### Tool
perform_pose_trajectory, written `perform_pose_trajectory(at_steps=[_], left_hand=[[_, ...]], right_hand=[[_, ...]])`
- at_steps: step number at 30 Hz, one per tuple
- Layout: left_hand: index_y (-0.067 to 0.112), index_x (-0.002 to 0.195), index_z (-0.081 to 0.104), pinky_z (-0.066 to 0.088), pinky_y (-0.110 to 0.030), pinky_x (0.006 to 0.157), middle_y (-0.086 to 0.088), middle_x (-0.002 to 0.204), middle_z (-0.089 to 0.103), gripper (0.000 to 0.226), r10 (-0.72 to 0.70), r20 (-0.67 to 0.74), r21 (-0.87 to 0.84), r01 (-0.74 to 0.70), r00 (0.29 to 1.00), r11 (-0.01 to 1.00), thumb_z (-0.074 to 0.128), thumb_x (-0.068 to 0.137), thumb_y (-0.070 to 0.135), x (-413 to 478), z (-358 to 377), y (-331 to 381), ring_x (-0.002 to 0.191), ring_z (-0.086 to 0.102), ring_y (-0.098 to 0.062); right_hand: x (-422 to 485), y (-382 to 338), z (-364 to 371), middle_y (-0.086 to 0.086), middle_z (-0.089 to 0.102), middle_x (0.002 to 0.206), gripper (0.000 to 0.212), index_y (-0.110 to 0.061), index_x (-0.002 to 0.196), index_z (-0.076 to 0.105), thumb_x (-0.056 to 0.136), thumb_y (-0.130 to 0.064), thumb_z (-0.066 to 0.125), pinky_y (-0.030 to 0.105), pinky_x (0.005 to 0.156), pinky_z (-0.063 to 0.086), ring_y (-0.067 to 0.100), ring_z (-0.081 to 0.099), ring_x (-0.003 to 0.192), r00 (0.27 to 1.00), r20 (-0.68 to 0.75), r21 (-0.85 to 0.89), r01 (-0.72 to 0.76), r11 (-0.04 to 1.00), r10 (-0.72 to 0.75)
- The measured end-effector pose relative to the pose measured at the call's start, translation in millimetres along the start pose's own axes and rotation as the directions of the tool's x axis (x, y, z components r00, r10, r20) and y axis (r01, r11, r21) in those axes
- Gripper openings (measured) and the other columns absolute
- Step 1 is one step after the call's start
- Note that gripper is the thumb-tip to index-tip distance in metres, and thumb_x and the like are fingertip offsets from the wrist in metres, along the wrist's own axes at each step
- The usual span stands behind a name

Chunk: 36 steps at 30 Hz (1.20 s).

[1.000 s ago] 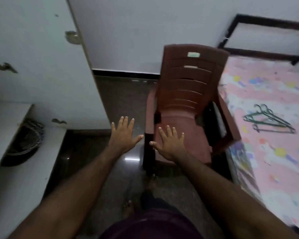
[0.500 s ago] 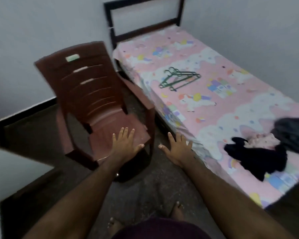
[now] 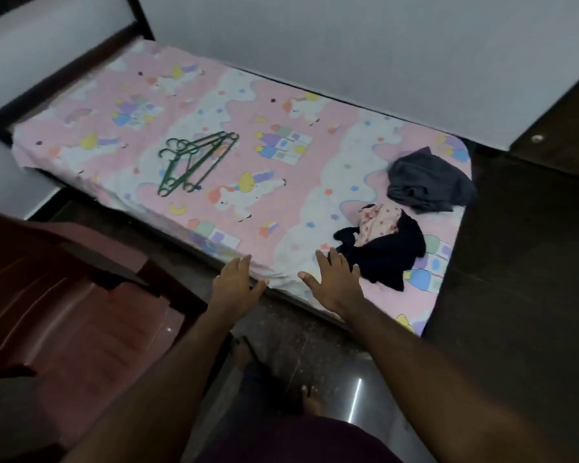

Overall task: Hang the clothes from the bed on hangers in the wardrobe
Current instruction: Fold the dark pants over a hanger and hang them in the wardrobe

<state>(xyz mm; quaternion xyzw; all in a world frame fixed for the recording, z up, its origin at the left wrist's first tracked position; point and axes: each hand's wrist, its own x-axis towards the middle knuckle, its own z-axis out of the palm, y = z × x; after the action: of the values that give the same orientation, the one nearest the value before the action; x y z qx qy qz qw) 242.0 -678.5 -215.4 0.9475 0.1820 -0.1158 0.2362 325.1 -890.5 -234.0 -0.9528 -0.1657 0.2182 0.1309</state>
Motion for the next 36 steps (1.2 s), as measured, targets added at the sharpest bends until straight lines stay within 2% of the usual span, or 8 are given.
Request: perform_pose_trajectory(at_steps=[3,9,14,19,23,28,32,36], left_hand=[[0.01,0.148,0.035,0.034,-0.042,0.108,-0.013,0.149,0.039,0.068,0.053,0.049,-0.055,-0.05,0.997,0.997,0.059,0.093,0.043,36.2,0.4,4.3,0.137,0.036,-0.03],[0.007,0.147,0.036,0.037,-0.045,0.107,-0.017,0.145,0.043,0.068,0.132,0.111,-0.097,-0.122,0.985,0.988,0.058,0.094,0.044,100.1,-14.8,9.5,0.131,0.041,-0.035],[0.009,0.148,0.033,0.036,-0.047,0.107,-0.015,0.148,0.039,0.069,0.21,0.183,-0.132,-0.188,0.96,0.973,0.059,0.093,0.042,148.8,-20.4,16.3,0.132,0.042,-0.034],[0.008,0.148,0.033,0.034,-0.043,0.109,-0.016,0.147,0.039,0.069,0.279,0.252,-0.178,-0.239,0.927,0.954,0.061,0.093,0.038,179.0,-14.7,43.9,0.136,0.039,-0.031],[0.007,0.147,0.034,0.033,-0.037,0.107,-0.014,0.145,0.042,0.067,0.318,0.287,-0.172,-0.278,0.904,0.945,0.062,0.093,0.035,204.3,-6.2,76.7,0.133,0.041,-0.029],[0.011,0.148,0.033,0.031,-0.032,0.108,-0.011,0.148,0.04,0.066,0.305,0.332,-0.142,-0.272,0.893,0.952,0.061,0.094,0.035,234.5,1.1,120.5,0.134,0.041,-0.026],[0.013,0.149,0.032,0.03,-0.03,0.108,-0.009,0.149,0.039,0.064,0.27,0.423,-0.097,-0.253,0.865,0.963,0.059,0.095,0.035,256.7,13.7,151.5,0.136,0.04,-0.023],[0.016,0.147,0.036,0.037,-0.034,0.105,-0.009,0.142,0.047,0.062,0.183,0.492,-0.056,-0.178,0.851,0.982,0.06,0.094,0.037,273.9,34.5,165.6,0.127,0.048,-0.025]], right_hand=[[18.0,10.8,-6.9,0.01,0.014,0.162,0.075,-0.021,0.154,0.023,0.095,-0.066,0.037,0.056,0.114,0.018,0.03,0.016,0.148,0.998,0.008,0.051,-0.055,0.997,0.055],[44.4,18.1,-32.7,0.011,0.016,0.161,0.071,-0.019,0.153,0.024,0.096,-0.057,0.045,0.052,0.111,0.027,0.033,0.024,0.144,0.967,-0.013,0.094,-0.253,0.963,0.256],[70.7,19.6,-42.9,0.012,0.019,0.159,0.069,-0.019,0.153,0.026,0.097,-0.053,0.048,0.052,0.109,0.031,0.036,0.028,0.141,0.914,-0.039,0.21,-0.387,0.898,0.403],[88.8,38.7,-45.4,0.014,0.024,0.156,0.07,-0.015,0.151,0.028,0.096,-0.049,0.053,0.05,0.11,0.033,0.035,0.03,0.141,0.866,-0.025,0.362,-0.457,0.812,0.499],[116.0,74.7,-52.1,0.016,0.03,0.152,0.07,-0.009,0.151,0.029,0.096,-0.043,0.056,0.045,0.112,0.033,0.033,0.033,0.14,0.818,0.002,0.51,-0.495,0.703,0.575],[159.0,132.1,-62.2,0.021,0.04,0.142,0.063,-0.007,0.147,0.035,0.095,-0.033,0.058,0.04,0.104,0.038,0.037,0.044,0.129,0.728,0.054,0.629,-0.556,0.543,0.683],[190.9,186.8,-65.3,0.022,0.044,0.14,0.06,-0.007,0.144,0.039,0.094,-0.031,0.059,0.04,0.102,0.041,0.038,0.047,0.126,0.631,0.14,0.699,-0.609,0.375,0.763],[218.9,234.0,-54.2,0.02,0.044,0.144,0.065,-0.006,0.145,0.038,0.091,-0.035,0.063,0.043,0.108,0.04,0.037,0.043,0.132,0.502,0.196,0.716,-0.66,0.227,0.842]])
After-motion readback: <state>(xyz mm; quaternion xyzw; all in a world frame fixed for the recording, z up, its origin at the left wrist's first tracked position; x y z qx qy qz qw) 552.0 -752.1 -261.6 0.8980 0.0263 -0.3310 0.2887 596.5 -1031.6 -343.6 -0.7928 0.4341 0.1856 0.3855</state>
